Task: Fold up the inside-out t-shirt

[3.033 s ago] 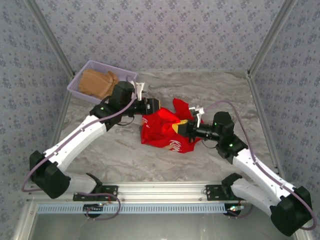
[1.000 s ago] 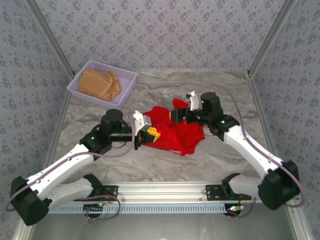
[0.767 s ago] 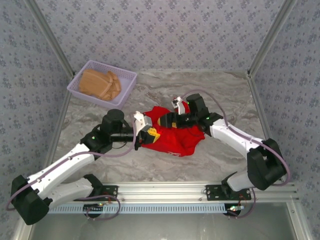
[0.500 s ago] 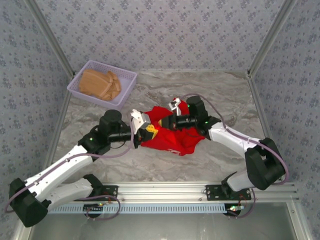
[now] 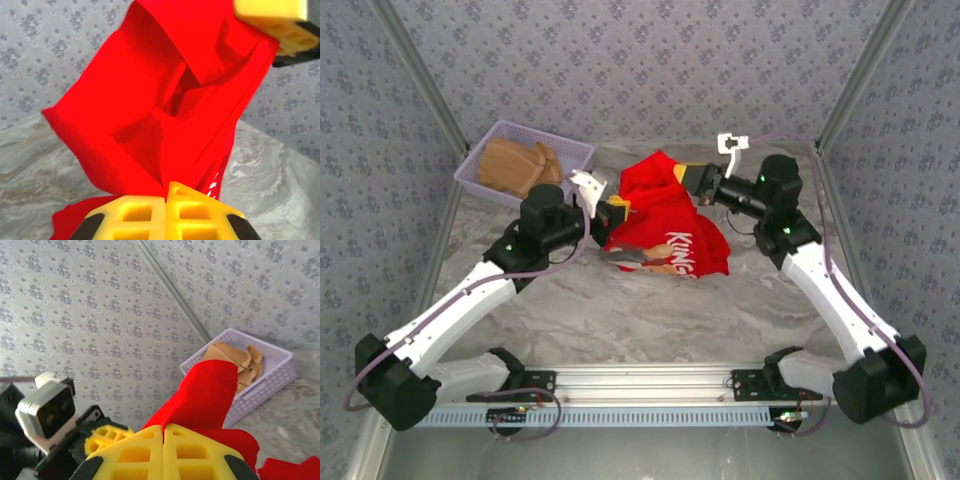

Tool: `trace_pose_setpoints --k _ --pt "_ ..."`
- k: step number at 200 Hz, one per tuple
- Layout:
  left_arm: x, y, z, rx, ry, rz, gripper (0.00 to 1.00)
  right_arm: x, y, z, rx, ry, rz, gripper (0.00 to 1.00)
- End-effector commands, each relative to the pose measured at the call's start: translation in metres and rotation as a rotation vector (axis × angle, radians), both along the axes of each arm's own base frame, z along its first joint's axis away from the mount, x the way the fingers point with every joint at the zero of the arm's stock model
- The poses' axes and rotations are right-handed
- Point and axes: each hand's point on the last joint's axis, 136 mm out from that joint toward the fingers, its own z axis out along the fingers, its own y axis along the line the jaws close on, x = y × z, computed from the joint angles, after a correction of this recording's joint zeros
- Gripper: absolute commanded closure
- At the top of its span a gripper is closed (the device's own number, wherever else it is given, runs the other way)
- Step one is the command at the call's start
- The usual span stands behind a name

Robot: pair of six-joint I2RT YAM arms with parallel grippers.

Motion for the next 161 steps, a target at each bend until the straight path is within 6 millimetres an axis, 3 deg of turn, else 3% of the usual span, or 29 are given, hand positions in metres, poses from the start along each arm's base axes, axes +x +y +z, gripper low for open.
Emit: trace_pose_setpoints --k 1,21,33,47,56,65,82,111,134,161 --pt "-0.011 -0.006 -0.085 0.103 0.207 -0.051 1.00 -0.005 -0.029 -0.076 -0.162 0.086 -0.173 1.00" --pt "-0.032 -0.015 -0.154 0.153 0.344 -0.117 0.99 -0.030 -0.055 -0.168 -0.222 0.295 -0.303 1.00" --pt "-0.047 -0.020 -0.187 0.198 0.410 -0.152 0.99 -0.049 -0.074 -0.226 -0.284 0.444 -0.391 0.95" --pt "-0.065 -0.026 -0.219 0.256 0.476 -0.192 0.99 -0.073 -0.091 -0.273 -0.345 0.579 -0.462 0.88" --pt "-0.077 -0.029 -0.235 0.292 0.514 -0.215 0.99 -0.086 -0.099 -0.290 -0.390 0.634 -0.484 0.81" --pt "-0.087 -0.032 -0.247 0.318 0.539 -0.237 0.99 -0.094 -0.103 -0.296 -0.433 0.652 -0.491 0.76" --pt "-0.101 -0.036 -0.261 0.351 0.566 -0.266 0.99 -0.097 -0.100 -0.284 -0.504 0.601 -0.467 0.66" --pt "-0.104 -0.034 -0.267 0.370 0.570 -0.258 0.99 -0.082 -0.068 -0.261 -0.620 0.491 -0.354 0.53" --pt "-0.102 -0.032 -0.264 0.368 0.557 -0.241 0.99 -0.079 -0.034 -0.274 -0.693 0.456 -0.232 0.50" --pt "-0.100 -0.026 -0.261 0.375 0.533 -0.219 0.99 -0.069 -0.034 -0.291 -0.789 0.476 -0.219 0.46"
